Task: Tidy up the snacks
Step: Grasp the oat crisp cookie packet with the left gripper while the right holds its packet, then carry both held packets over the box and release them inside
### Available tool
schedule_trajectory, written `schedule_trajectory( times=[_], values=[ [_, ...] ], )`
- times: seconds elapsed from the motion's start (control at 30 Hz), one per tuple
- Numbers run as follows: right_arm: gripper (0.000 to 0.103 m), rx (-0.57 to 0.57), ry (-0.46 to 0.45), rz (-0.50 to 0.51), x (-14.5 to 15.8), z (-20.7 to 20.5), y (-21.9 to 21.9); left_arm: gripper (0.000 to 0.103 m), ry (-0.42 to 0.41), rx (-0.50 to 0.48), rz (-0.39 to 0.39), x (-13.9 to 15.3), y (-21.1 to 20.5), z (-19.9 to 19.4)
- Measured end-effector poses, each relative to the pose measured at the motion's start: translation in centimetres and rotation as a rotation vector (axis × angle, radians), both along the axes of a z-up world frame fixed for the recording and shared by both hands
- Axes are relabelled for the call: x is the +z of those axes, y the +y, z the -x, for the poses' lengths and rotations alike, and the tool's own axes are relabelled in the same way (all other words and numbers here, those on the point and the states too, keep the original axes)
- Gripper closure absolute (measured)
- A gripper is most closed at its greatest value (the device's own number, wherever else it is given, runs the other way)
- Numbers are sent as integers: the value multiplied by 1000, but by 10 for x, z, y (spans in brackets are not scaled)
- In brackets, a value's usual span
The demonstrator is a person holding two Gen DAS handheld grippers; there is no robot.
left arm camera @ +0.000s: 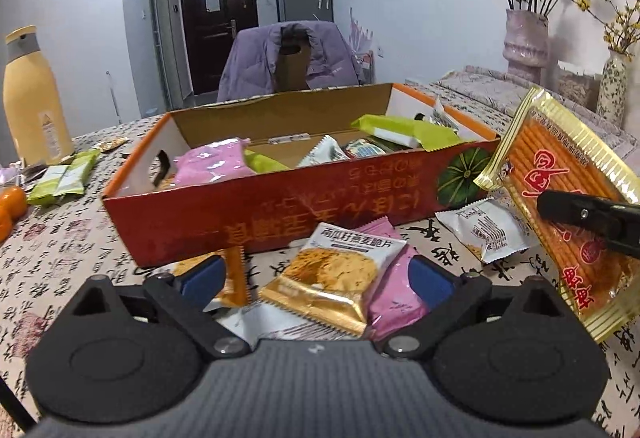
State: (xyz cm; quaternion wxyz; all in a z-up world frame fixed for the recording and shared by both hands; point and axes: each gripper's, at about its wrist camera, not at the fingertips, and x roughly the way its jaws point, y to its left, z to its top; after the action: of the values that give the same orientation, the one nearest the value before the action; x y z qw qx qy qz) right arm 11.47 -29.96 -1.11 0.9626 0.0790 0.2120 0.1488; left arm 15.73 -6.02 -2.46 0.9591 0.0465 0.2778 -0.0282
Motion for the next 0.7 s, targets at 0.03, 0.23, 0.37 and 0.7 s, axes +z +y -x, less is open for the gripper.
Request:
schedule_trajectory(
  times=[0.03,0.23,0.37,0.7],
  values=[
    [86,0,1,-2,0,0,0,4,5,1,0,-1,-1,-3],
    [86,-2,1,-19,2,0,-4,9,40,-6,-9,-6,-2,-16],
    [86,-3,3,-27,3,-1,-5,46,44,-41,8,-5,-2,-18],
    [86,-3,15,-37,5,2,-6,62,13,-55,7,5,-3,-8]
  ],
)
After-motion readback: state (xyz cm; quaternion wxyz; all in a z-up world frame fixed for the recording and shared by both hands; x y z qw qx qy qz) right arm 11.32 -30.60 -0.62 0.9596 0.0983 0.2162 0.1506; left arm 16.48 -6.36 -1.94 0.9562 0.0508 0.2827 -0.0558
